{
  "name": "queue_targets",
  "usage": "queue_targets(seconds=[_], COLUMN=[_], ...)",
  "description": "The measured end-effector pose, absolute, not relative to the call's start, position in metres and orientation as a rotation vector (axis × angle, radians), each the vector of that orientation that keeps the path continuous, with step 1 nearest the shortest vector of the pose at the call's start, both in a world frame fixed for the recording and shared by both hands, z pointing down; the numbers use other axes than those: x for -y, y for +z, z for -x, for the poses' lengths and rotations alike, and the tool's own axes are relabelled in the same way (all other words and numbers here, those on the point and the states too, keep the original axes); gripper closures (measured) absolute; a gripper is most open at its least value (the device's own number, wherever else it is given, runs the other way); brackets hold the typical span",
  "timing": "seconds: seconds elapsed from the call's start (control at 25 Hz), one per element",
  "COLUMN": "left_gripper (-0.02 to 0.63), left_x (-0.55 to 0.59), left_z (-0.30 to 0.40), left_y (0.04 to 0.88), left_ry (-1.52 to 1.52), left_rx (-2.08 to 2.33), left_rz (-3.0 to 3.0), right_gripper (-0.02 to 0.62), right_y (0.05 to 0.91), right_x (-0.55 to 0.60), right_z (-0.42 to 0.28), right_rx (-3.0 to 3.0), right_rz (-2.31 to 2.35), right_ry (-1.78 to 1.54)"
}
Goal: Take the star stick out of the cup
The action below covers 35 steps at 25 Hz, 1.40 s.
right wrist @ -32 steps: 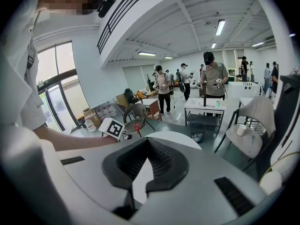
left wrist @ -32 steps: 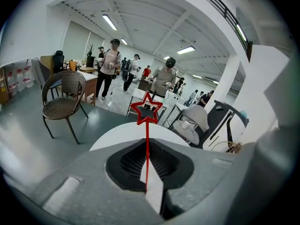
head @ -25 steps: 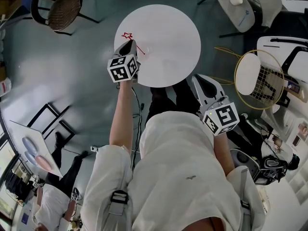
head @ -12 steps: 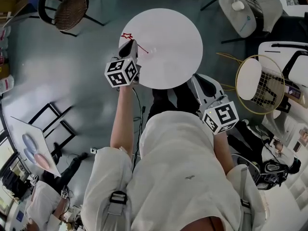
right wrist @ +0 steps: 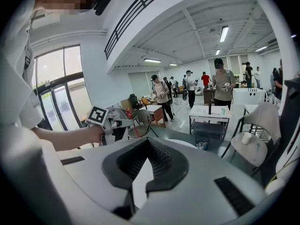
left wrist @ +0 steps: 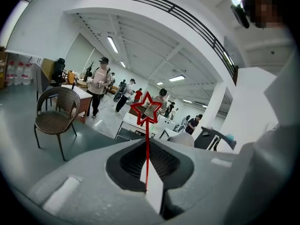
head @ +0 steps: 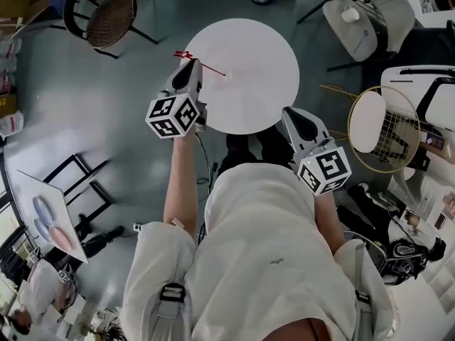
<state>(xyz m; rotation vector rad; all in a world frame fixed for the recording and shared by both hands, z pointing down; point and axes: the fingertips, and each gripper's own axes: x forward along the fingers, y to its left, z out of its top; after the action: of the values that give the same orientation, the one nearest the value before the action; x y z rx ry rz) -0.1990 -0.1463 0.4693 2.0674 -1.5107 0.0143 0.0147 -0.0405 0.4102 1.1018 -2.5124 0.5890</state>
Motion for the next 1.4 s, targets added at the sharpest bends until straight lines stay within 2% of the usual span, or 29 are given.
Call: queue_targets(seconds=[0.68, 1.12, 1.4], left_gripper=[0.582, 0.583, 0.583], left_x=[0.086, 0.041, 0.018], left_z=[0.195, 0.204, 0.184], left_y=[0.406, 0.403, 0.420], left_ry=[-0.074, -0.073, -0.020], left_rx=[1.512, 1.483, 1.460], left_rz=[-2.194, -2.191, -2.193], right_gripper=[0.589, 0.588, 0.589], right_y=[0.403, 0.404, 0.415], right_x=[0.036, 0.032, 0.018], right_z=[0.010, 0.036, 0.042], right_rx=[2.576, 2.579, 2.566], right_rz=[-1.072, -1.016, -0.937], right_ry=[0.575, 0.577, 0.572])
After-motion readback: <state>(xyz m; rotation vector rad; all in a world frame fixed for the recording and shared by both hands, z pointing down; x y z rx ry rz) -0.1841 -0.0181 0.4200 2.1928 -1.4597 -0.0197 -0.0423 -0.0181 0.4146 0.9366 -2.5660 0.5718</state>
